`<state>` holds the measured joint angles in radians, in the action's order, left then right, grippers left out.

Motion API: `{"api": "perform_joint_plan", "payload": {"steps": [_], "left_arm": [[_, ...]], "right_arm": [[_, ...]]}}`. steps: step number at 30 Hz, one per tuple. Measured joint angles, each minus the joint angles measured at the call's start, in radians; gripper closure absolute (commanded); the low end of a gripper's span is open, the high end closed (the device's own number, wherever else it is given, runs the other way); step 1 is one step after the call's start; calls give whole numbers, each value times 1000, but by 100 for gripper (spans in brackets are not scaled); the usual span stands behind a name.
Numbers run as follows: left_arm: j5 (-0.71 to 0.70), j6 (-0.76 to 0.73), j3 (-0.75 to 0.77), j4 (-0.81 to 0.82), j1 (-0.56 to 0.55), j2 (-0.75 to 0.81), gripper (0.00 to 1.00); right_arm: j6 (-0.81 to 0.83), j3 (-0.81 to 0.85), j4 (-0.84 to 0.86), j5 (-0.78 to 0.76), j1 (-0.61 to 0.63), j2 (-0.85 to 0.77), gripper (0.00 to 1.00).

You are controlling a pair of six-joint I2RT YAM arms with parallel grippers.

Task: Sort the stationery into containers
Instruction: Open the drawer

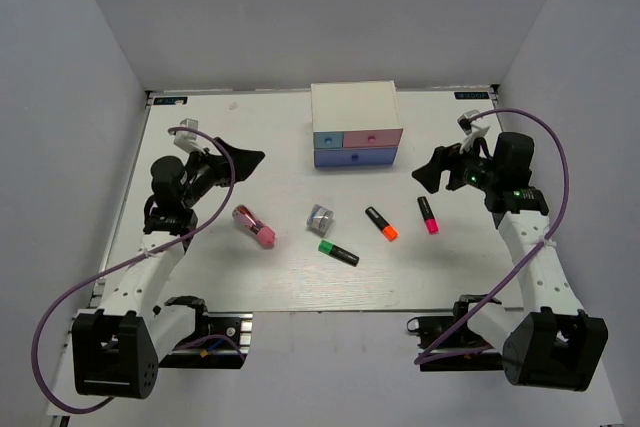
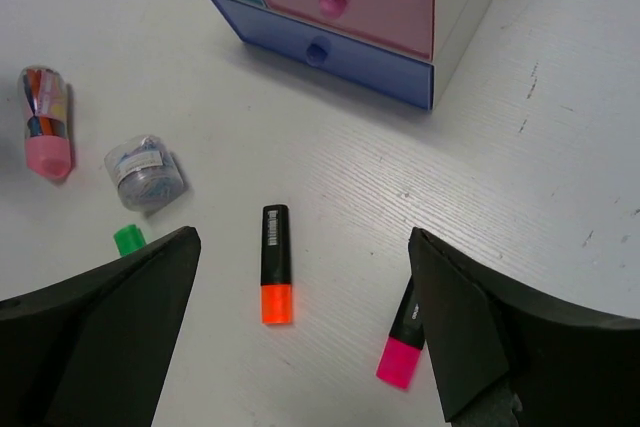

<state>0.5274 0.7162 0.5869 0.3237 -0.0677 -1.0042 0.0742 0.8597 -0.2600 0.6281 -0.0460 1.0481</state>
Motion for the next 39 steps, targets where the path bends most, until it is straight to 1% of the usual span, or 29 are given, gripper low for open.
{"api": "perform_joint_plan", "payload": {"steps": [5,7,9,10,11,12,15,18,21,22,23,24,25,26,27,28,29,30,31,33,35,37,39], "left_arm": [[1,-1,3,-52,0,-12,0],[2,-2,3,-63,0,-13,0],[5,-3,3,-69,0,-15,8],[7,-4,3,-70,0,-16,15],[15,-6,4,-69,-1,-20,23],[26,-13,5,-69,-2,-24,40],[76,-39,33,-73,-10,-59,57],[115,-65,76,-80,-38,-109,59],[121,-92,120,-111,-89,-160,58],[114,-103,140,-127,-116,-183,49],[105,-116,163,-144,-148,-210,44],[91,-128,182,-161,-179,-236,41],[66,-134,199,-182,-212,-258,35],[42,-140,212,-199,-240,-279,32],[17,-144,225,-216,-270,-300,29],[-11,-144,232,-227,-295,-316,26],[-47,-141,238,-240,-321,-331,26],[-78,-135,240,-246,-344,-344,26],[-122,-127,241,-250,-365,-356,28],[-203,-110,243,-253,-399,-380,32],[-279,-89,253,-245,-427,-414,37],[-351,-63,272,-235,-454,-460,39],[-407,-42,297,-215,-475,-516,43]], "right_arm": [[15,-1,32,-5,0,1,10],[61,-3,31,-2,0,1,10],[114,-6,20,11,0,-1,10],[142,-8,16,16,0,-2,10],[171,-11,12,19,0,-6,10],[200,-16,4,23,0,-13,10],[300,-34,-43,32,0,-43,10],[390,-47,-108,42,1,-80,10],[455,-82,-143,64,1,-141,10],[462,-102,-142,71,1,-165,10],[460,-123,-137,77,1,-185,13],[459,-141,-129,81,2,-200,25],[454,-159,-113,82,2,-210,44],[442,-172,-94,82,2,-211,62],[408,-182,-75,78,2,-208,85],[392,-184,-61,73,2,-199,91],[362,-185,-42,69,2,-188,92],[335,-184,-26,60,2,-175,87],[310,-184,-12,51,1,-164,82],[267,-184,9,28,0,-149,75],[239,-184,30,12,0,-154,72],[212,-185,56,-2,0,-171,70],[189,-189,79,-9,0,-198,68]]}}
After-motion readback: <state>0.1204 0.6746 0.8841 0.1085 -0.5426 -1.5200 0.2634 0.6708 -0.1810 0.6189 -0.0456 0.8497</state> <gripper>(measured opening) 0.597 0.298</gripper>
